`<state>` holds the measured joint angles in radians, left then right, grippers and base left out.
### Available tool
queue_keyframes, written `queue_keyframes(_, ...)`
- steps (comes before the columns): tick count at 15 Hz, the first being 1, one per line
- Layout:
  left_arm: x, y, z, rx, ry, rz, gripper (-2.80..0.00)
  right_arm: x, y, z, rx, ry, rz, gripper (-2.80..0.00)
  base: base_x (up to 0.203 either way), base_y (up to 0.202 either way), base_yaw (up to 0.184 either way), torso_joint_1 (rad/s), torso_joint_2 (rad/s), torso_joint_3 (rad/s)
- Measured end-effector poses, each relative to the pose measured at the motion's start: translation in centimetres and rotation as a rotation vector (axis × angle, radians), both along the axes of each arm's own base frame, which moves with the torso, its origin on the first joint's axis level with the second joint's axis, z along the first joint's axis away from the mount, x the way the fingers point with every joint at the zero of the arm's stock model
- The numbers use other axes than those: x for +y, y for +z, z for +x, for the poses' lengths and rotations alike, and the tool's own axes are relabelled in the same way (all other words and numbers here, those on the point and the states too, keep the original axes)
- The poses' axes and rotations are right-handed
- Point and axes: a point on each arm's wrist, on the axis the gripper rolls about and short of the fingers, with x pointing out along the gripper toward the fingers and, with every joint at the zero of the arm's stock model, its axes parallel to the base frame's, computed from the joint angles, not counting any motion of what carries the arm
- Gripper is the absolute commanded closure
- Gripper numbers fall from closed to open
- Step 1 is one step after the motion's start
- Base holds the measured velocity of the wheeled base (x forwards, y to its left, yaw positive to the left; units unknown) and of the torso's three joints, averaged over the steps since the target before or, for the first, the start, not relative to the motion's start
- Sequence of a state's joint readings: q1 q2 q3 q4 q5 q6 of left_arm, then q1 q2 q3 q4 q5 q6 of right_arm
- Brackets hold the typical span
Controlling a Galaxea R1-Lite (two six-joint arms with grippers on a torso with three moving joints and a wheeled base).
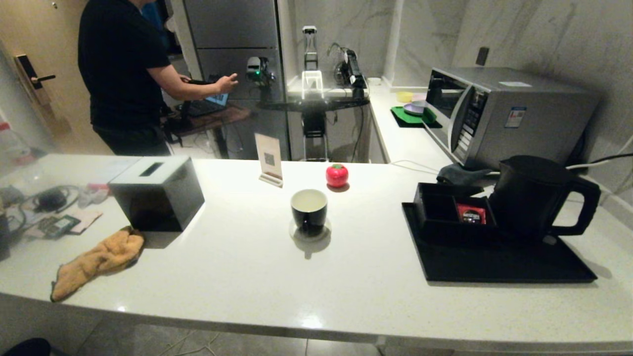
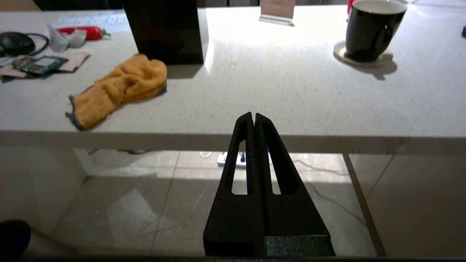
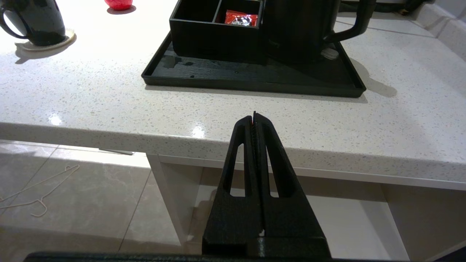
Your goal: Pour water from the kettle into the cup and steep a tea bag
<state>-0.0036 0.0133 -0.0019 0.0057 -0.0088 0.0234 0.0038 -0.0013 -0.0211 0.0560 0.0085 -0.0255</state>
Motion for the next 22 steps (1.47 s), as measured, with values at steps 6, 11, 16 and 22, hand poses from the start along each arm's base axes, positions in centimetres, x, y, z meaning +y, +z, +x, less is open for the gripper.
queue_keyframes(6, 0.0, -0.04, -0.11, -0.014, 0.0, -0.001, 0.0, 0.0, 0.0, 0.0, 0.0, 0.0, 0.0, 0.0, 0.0, 0.0, 0.0, 0.0, 0.0, 0.0)
queue_keyframes(11, 0.0, -0.04, -0.11, -0.014, 0.0, -0.002, 0.0, 0.0, 0.01, 0.0, -0.001, 0.0, 0.0, 0.0, 0.0, 0.0, 0.0, 0.0, 0.0, 0.0)
queue_keyframes(16, 0.0, -0.06, -0.1, -0.013, 0.0, -0.003, 0.0, 0.0, 0.02, 0.0, -0.001, -0.001, 0.0, 0.0, 0.0, 0.0, 0.0, 0.0, 0.0, 0.0)
queue_keyframes(22, 0.0, -0.08, -0.09, -0.012, 0.0, -0.002, 0.0, 0.0, 0.02, 0.0, -0.001, -0.001, 0.003, 0.0, 0.0, 0.0, 0.0, 0.0, 0.0, 0.0)
